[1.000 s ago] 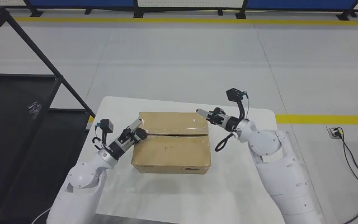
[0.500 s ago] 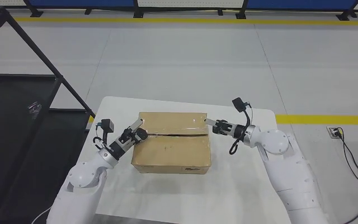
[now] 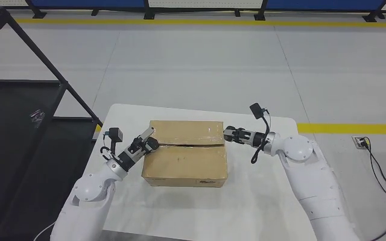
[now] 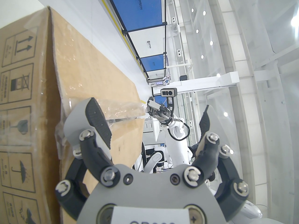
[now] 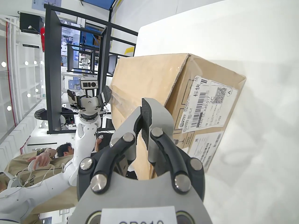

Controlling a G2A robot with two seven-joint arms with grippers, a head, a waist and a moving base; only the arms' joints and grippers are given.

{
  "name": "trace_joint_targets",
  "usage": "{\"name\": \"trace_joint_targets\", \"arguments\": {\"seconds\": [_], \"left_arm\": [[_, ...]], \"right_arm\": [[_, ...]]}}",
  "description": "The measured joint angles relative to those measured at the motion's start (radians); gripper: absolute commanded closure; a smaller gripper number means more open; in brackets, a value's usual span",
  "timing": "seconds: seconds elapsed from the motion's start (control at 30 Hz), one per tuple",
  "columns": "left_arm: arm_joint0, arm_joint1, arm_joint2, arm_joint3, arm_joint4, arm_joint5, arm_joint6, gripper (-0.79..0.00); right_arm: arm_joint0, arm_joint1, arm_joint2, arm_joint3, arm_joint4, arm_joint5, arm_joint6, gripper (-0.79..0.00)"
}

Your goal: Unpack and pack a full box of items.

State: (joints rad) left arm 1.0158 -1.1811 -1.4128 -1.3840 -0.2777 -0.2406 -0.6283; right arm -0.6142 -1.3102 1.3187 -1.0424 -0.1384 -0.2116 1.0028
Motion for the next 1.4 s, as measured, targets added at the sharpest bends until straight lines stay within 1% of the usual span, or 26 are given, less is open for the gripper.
{"name": "trace_joint_targets", "arguments": {"seconds": [0.27,0.6,0.87,1.17,1.4], "left_arm": [[-0.009,0.001,0.004,0.008,-0.004,0.000,-0.005,-0.785],[-0.028,0.002,0.005,0.017,-0.008,-0.001,-0.015,-0.785],[-0.062,-0.002,0.034,0.021,-0.004,0.002,-0.019,-0.785],[-0.099,-0.009,0.073,0.048,-0.003,-0.003,-0.014,-0.785],[-0.103,-0.013,0.092,0.059,-0.002,-0.010,-0.007,-0.785]], "right_arm": [[-0.040,0.013,0.009,-0.076,0.020,0.006,0.013,0.000],[-0.146,0.037,0.035,-0.230,0.017,0.039,0.007,0.000],[-0.180,0.047,0.033,-0.264,0.017,0.055,-0.013,0.000],[-0.206,0.058,0.033,-0.303,0.018,0.059,-0.027,0.000],[-0.211,0.063,0.019,-0.309,-0.013,0.020,-0.093,0.000]]}}
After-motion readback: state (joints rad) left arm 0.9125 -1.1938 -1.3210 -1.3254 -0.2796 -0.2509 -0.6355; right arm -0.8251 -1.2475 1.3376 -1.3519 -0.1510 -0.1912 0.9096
